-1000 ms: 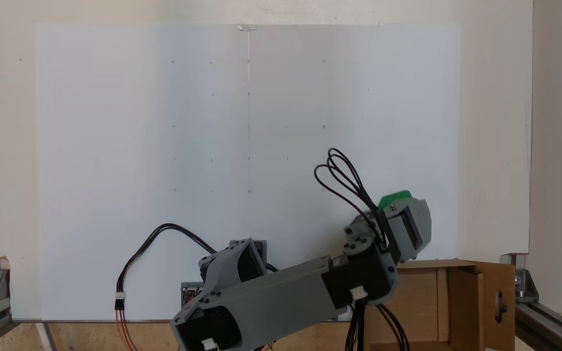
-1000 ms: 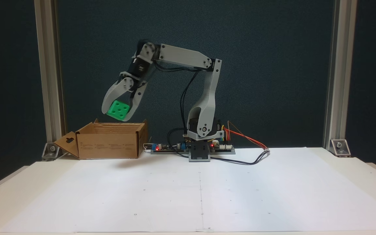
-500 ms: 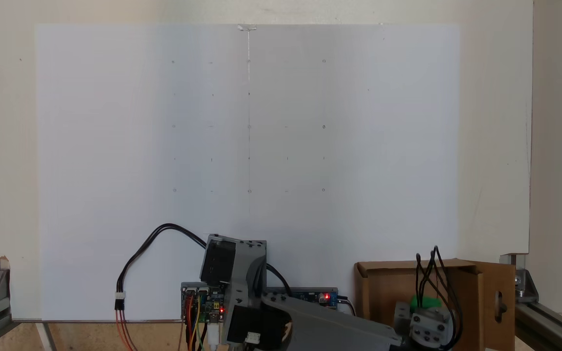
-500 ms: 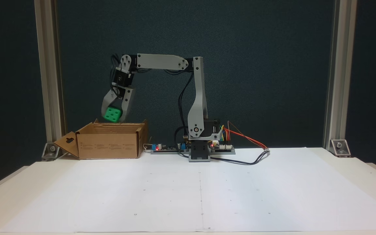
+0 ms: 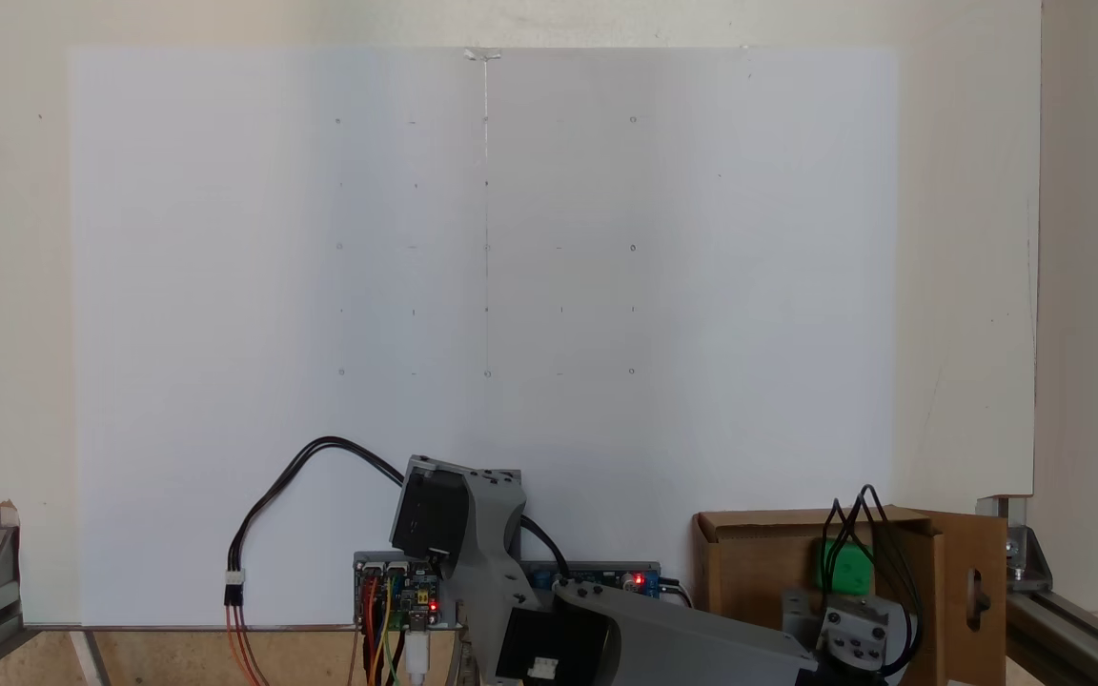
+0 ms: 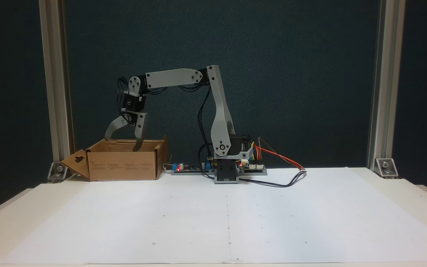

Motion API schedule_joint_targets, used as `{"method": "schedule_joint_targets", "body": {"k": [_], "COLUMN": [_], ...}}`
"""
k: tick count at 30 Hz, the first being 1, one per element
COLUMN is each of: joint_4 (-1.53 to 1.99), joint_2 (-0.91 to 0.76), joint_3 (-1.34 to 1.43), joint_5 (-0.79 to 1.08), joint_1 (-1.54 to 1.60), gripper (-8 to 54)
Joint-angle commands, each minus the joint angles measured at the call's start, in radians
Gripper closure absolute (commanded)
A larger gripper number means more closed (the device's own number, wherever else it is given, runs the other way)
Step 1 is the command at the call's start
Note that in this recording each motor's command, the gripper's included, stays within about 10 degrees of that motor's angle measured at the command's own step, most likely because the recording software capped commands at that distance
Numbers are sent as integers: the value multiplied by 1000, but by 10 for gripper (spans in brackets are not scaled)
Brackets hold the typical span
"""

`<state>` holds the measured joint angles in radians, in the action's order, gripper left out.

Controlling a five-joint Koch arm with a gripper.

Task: Grasp a green dice and put it in the bin.

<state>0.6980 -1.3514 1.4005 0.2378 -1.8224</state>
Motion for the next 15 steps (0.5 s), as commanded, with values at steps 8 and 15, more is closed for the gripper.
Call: {"method": "schedule_joint_targets", "body": {"k": [8,15], "joint_4": [-143,-152], "joint_2": [-209,-354], "joint_3": [-78,-77], "joint_5": [-8,-249], "joint_1": [132,583], "gripper": [18,16]}}
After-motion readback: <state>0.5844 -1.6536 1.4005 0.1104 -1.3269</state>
